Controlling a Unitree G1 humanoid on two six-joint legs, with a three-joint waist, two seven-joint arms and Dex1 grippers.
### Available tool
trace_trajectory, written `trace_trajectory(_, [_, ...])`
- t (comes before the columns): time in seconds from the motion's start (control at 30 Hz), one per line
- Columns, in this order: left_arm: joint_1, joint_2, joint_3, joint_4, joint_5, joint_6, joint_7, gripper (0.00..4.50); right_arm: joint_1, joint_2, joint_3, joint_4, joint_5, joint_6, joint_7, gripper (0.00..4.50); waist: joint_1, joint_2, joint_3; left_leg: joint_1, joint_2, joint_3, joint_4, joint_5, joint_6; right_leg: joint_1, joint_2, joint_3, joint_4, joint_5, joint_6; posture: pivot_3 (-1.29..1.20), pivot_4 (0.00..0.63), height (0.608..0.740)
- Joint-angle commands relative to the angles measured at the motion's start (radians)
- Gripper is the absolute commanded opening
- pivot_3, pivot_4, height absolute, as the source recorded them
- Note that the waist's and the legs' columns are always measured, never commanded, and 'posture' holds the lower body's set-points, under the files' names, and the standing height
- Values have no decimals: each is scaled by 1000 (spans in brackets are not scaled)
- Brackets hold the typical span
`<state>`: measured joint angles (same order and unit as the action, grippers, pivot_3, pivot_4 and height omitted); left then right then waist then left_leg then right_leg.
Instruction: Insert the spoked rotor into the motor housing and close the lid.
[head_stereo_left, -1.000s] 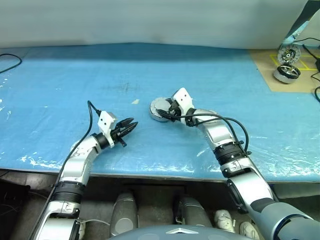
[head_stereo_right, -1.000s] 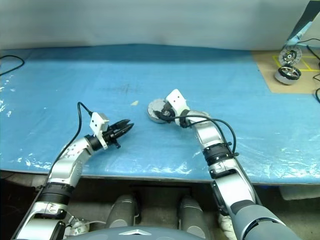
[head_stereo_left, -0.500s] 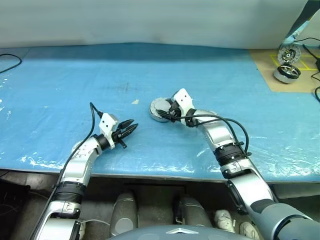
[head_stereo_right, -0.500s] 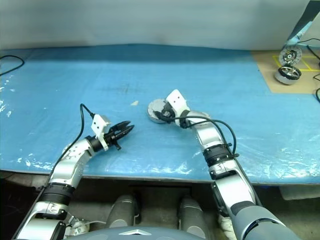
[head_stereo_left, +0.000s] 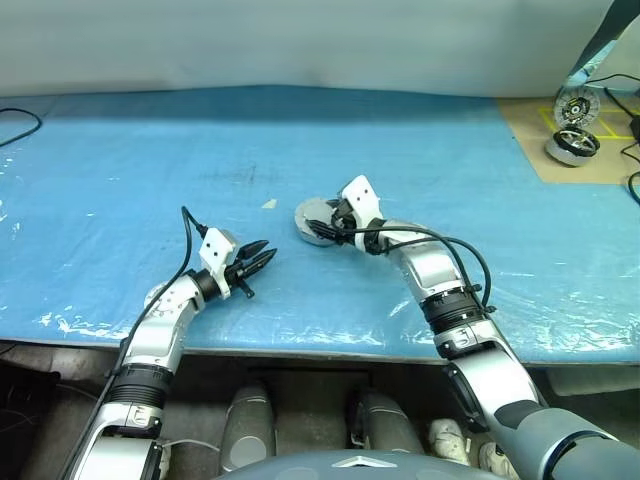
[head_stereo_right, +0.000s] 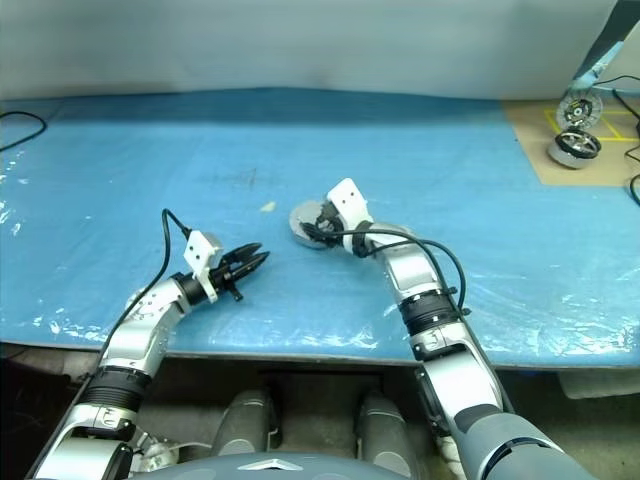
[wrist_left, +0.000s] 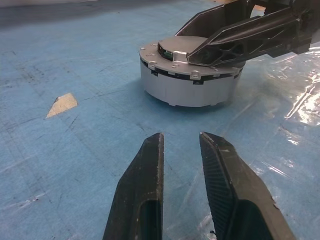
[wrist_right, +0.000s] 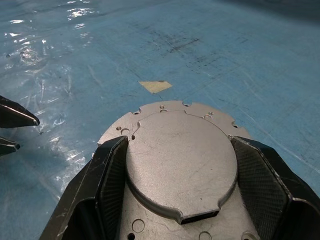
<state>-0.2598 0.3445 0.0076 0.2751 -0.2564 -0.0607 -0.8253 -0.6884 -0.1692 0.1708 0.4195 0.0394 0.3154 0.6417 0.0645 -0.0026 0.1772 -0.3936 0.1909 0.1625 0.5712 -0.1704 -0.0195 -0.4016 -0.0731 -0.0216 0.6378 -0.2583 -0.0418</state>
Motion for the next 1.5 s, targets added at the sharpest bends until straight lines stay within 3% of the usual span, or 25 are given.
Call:
trace_trajectory(0.03, [6,1,3,-16,-1,-18,0,1156,11,5,27,53,-29,-18,-13,2926,-1,0,0,1,0,0,0,0,0,0,0,0,0,0,0,0,150,740])
trace_trajectory(0.5, [0,4,2,-8,-2,-14,-10,1156,-63,-14,-68,-24,106,80,79,2926,2,0,0,6,0,5,-5,0,0,3,0,4,-4,0,0,0,150,740])
trace_trajectory(0.8, [-4,0,1,-10,-2,-12,-11,1156,-38,-42,24,-10,20,-4,93,2926,2,0,0,2,0,6,-7,0,0,-2,0,3,-4,0,0,0,150,740])
trace_trajectory(1.17, [0,3,2,-12,-2,-9,-11,1156,-26,-44,26,85,-13,-52,73,2926,1,0,0,3,0,6,-7,0,0,-1,0,4,-4,0,0,0,150,740])
trace_trajectory(1.5, [-1,3,1,-11,-5,-8,-18,1156,-38,-92,19,114,-2,-38,154,2926,6,0,0,4,0,7,-6,0,0,1,0,4,-4,0,0,0,150,740])
